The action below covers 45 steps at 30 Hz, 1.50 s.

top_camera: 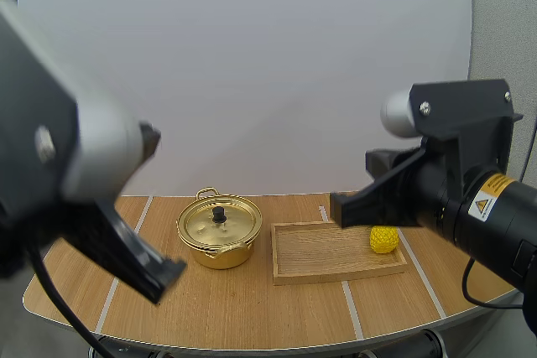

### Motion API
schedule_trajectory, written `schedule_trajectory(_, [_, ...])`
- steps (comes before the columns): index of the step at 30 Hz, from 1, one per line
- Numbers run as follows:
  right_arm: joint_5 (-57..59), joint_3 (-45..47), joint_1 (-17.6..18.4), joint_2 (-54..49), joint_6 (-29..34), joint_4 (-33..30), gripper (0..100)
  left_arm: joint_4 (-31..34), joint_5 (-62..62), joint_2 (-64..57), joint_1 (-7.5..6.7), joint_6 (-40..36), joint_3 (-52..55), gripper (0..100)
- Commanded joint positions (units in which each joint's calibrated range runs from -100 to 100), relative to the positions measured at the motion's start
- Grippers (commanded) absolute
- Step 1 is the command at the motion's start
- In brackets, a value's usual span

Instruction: Open the pot, put the grape inside, and close it

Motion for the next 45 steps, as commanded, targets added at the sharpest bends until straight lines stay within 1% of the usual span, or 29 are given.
schedule_trajectory(1, [-12.62, 1.91, -0.37, -0.38, 0.15, -1.01, 0, -0.71, -8.59, -2.29, -0.04, -1.79, 5.92, 0])
schedule_trajectory(3, [-21.35, 5.10, -0.37, -0.38, 0.15, -1.92, 0, -0.71, -18.04, -3.14, -0.04, -3.19, 9.83, 0])
schedule_trajectory(6, [-33.99, 11.35, -0.37, -0.38, 0.15, -2.01, 0, -0.92, -40.03, -3.14, -0.04, -7.59, 16.58, 0])
schedule_trajectory(7, [-36.47, 13.04, -0.37, -0.38, 0.15, -2.01, 0, -0.92, -48.13, -3.14, -0.04, -8.65, 19.01, 0])
schedule_trajectory(9, [-41.58, 17.29, -0.37, -0.38, 0.15, -2.01, 0, -0.77, -60.49, -3.14, -0.04, -8.85, 23.79, 0])
schedule_trajectory(11, [-45.30, 21.40, -0.37, -0.38, 0.15, -2.01, 0, -0.77, -67.09, -3.14, -0.04, -8.85, 28.27, 0])
schedule_trajectory(13, [-49.14, 25.54, -0.37, -0.38, 0.15, -2.01, 0, -0.77, -70.28, -3.14, 0.31, -8.85, 32.56, 0])
schedule_trajectory(19, [-59.92, 36.82, -1.67, -0.38, 0.15, -2.01, 0, -0.77, -84.99, -3.14, 2.49, -9.37, 44.15, 0])
schedule_trajectory(21, [-63.02, 39.82, -2.17, -0.38, 0.15, -2.01, 0, -0.77, -87.91, -3.14, 2.73, -10.78, 47.51, 0])
schedule_trajectory(25, [-64.46, 44.52, -2.35, -0.38, 0.15, -2.01, 0, -0.77, -88.59, -3.14, 2.73, -11.85, 52.96, 0])
schedule_trajectory(27, [-64.46, 44.88, -2.35, -0.38, 0.15, -2.01, 0, -0.77, -89.53, -3.14, 2.73, -12.22, 55.94, 0])
schedule_trajectory(28, [-59.85, 44.88, -2.35, -0.38, 0.15, -2.01, 0, -0.77, -91.74, -3.14, 2.73, -12.55, 57.84, 0])
schedule_trajectory(30, [-58.52, 44.88, -2.43, -0.38, 0.15, -2.01, 0, -0.77, -99.48, -3.14, 2.73, -13.30, 59.88, 0])
schedule_trajectory(32, [-58.28, 44.88, -2.73, -0.38, 0.15, -2.01, 0, -0.77, -90.84, -3.14, 2.90, -13.39, 59.88, 0])
schedule_trajectory(35, [-56.87, 44.88, -2.89, -0.38, 0.15, -2.01, 0, -0.89, -87.55, -3.14, 2.90, -15.45, 59.88, 0])
schedule_trajectory(39, [-48.03, 44.88, -2.98, -0.38, 0.15, -2.01, 0, -0.20, -80.12, -3.14, 2.90, -15.99, 59.88, 0])
schedule_trajectory(40, [-45.22, 44.88, -3.05, -0.38, 0.15, -2.01, 0, 0.82, -78.51, -3.14, 2.90, -16.83, 59.88, 0])
schedule_trajectory(42, [-42.58, 44.88, -3.41, -0.38, 0.15, -2.06, 0, 4.19, -76.38, -3.14, 2.98, -21.39, 59.88, 0])
schedule_trajectory(45, [-39.08, 44.88, -3.85, -0.38, 0.15, -2.16, 0, 13.11, -71.91, -3.14, 3.09, -31.50, 59.88, 0])
